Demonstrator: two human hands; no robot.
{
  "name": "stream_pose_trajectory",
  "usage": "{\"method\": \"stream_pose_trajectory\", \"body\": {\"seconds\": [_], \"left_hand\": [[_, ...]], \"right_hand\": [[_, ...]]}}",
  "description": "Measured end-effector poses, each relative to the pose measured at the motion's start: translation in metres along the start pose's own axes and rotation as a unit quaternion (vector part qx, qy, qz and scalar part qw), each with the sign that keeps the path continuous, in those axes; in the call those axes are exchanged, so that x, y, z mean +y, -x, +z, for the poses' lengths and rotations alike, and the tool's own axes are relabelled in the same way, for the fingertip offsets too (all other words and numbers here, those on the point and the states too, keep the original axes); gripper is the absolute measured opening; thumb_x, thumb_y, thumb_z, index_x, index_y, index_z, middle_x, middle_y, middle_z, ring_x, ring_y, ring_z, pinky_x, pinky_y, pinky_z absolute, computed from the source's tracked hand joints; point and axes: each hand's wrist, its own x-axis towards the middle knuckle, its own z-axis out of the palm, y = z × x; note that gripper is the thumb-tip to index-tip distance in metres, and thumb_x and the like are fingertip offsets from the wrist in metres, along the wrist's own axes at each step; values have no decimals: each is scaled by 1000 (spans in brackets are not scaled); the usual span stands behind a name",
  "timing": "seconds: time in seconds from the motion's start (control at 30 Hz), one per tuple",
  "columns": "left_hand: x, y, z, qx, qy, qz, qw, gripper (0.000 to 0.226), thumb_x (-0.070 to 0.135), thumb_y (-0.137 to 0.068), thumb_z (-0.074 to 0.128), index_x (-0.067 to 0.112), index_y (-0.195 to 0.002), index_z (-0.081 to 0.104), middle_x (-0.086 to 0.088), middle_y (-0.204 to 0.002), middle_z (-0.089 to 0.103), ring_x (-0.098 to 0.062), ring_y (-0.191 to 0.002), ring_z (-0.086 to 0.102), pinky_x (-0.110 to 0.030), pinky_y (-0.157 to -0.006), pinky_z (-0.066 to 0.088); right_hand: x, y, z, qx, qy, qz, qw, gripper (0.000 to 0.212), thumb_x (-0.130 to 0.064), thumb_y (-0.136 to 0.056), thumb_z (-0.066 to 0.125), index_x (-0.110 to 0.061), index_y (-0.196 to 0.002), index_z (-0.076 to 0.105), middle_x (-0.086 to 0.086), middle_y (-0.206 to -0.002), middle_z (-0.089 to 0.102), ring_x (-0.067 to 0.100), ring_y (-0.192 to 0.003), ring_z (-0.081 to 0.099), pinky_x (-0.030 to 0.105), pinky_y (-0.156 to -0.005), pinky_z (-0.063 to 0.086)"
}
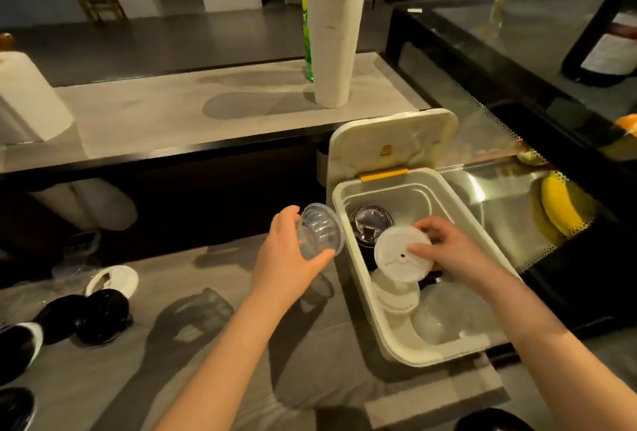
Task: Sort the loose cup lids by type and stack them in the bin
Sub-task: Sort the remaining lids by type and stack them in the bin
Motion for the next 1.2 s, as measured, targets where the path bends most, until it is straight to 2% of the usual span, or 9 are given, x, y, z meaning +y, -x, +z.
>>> {"method": "stream_pose_trajectory", "body": {"seconds": [0.17, 0.3, 0.57, 0.67, 0.77, 0.87, 0.97, 1.03, 1.2], "left_hand": [[18, -3, 19, 11, -2, -14, 1000, 59, 39, -74, 75, 22, -120, 40, 9, -114, 44, -8, -93, 48, -21, -71, 36], [20, 2, 26, 24, -26, -15, 999, 59, 41, -75, 74, 23, -121, 41, 8, -119, 45, -6, -92, 46, -21, -71, 36], [29, 2, 25, 21, -33, 14, 999, 68, 40, -78, 70, 23, -136, 37, 7, -133, 40, -11, -104, 52, -25, -80, 44], [35, 0, 25, 7, -50, 43, 998, 68, 41, -80, 68, 27, -139, 36, 8, -130, 39, -9, -97, 53, -29, -81, 50], [42, -3, 26, -16, -79, 65, 995, 76, 44, -80, 67, 28, -143, 29, 9, -134, 39, -9, -106, 51, -25, -84, 47], [53, -6, 29, -26, -110, 97, 989, 88, 46, -77, 69, 27, -146, 18, 7, -134, 43, -12, -111, 51, -27, -86, 46], [69, -7, 35, -35, -116, 135, 983, 93, 45, -76, 70, 25, -147, 13, 4, -135, 46, -16, -114, 52, -32, -91, 46], [75, -7, 39, -38, -108, 153, 982, 96, 47, -76, 70, 25, -148, 11, 4, -138, 45, -16, -117, 52, -33, -95, 46], [74, -9, 45, -65, -60, 182, 979, 98, 42, -73, 76, 29, -147, 12, 5, -133, 50, -13, -113, 54, -32, -95, 48]], "right_hand": [[12, -14, 8, -102, 161, -7, 982, 24, -18, -77, 77, -27, -95, 66, 0, -86, 66, 14, -79, 61, 22, -66, 49], [18, -13, 14, -114, 359, -22, 926, 36, -38, -81, 70, -27, -115, 65, -6, -93, 64, 12, -91, 57, 26, -76, 45], [21, -11, 21, -65, 448, -53, 890, 35, -35, -89, 59, -23, -122, 58, 2, -119, 53, 22, -112, 53, 31, -86, 42], [13, -10, 13, -28, 406, -81, 910, 39, -39, -86, 62, -26, -123, 59, -4, -106, 60, 17, -100, 58, 30, -82, 45], [-8, -9, 3, 20, 206, -126, 970, 31, -28, -86, 67, -19, -116, 64, -10, -85, 58, 13, -80, 57, 26, -75, 48], [-37, -1, -10, 54, 60, -212, 974, 27, -16, -85, 69, -18, -111, 66, -8, -99, 63, 9, -91, 59, 14, -82, 47], [-55, 7, -23, -82, 104, -249, 959, 48, -13, -83, 70, -31, -125, 54, -20, -122, 52, -7, -113, 49, 13, -96, 41], [-53, 7, -30, -168, 132, -229, 950, 63, -10, -81, 73, -39, -129, 45, -18, -133, 47, -2, -125, 43, 21, -103, 40], [-41, 5, -35, -172, 175, -205, 948, 81, -19, -70, 83, -39, -136, 41, -17, -136, 44, 4, -128, 41, 30, -106, 40]]}}
